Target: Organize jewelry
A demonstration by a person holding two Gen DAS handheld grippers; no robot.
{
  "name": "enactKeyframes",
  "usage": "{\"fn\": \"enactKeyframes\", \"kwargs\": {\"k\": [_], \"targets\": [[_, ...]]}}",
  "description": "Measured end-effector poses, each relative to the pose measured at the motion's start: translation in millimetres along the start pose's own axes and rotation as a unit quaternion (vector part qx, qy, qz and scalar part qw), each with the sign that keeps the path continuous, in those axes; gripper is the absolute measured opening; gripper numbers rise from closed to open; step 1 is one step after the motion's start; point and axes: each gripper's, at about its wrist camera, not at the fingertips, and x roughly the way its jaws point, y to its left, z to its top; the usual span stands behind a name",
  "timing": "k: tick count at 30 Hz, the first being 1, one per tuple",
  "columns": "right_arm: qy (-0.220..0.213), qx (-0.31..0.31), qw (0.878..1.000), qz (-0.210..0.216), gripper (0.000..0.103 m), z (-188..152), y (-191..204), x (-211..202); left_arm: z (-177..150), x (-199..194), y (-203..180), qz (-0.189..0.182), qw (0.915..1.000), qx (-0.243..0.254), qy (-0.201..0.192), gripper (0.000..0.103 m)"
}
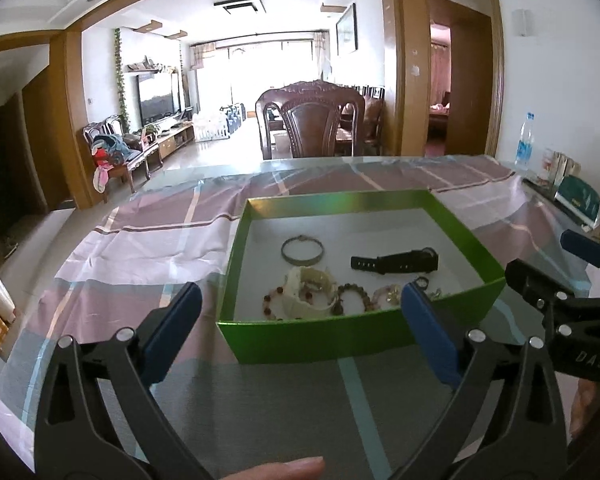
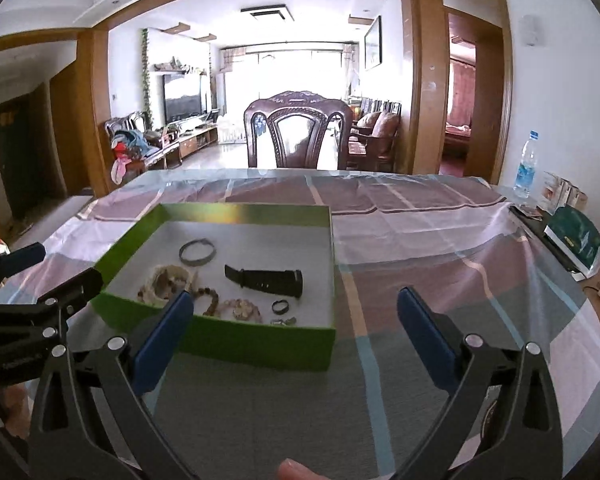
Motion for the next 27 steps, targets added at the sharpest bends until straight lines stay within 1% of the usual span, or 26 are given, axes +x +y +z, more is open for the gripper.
{"fn": "enactKeyframes", "kwargs": {"k": [7,10,14,27], "targets": [[0.010,0.000,1.000,0.003,0.100,-4.4,2.1,5.2,-4.3,4.0,-1.1,0.006,1.0000,0.005,0.005,0.099],[0.014,0.003,1.000,0.005,0.099,-5.8,2.1,6.8,-6.7,6.8,-2.8,0.001,0.9999,0.009,0.011,0.099],[0.017,0.005,1.000,0.006,0.100,-6.8,1.5,8.6,-8.5,5.7,-6.0,0.002,0.9998,0.019,0.007,0.099],[0.017,0.004,1.000,0.009,0.100,-7.3,3.4,8.3,-9.4,7.6,-6.3,0.001,0.9997,0.021,0.011,0.099]]}}
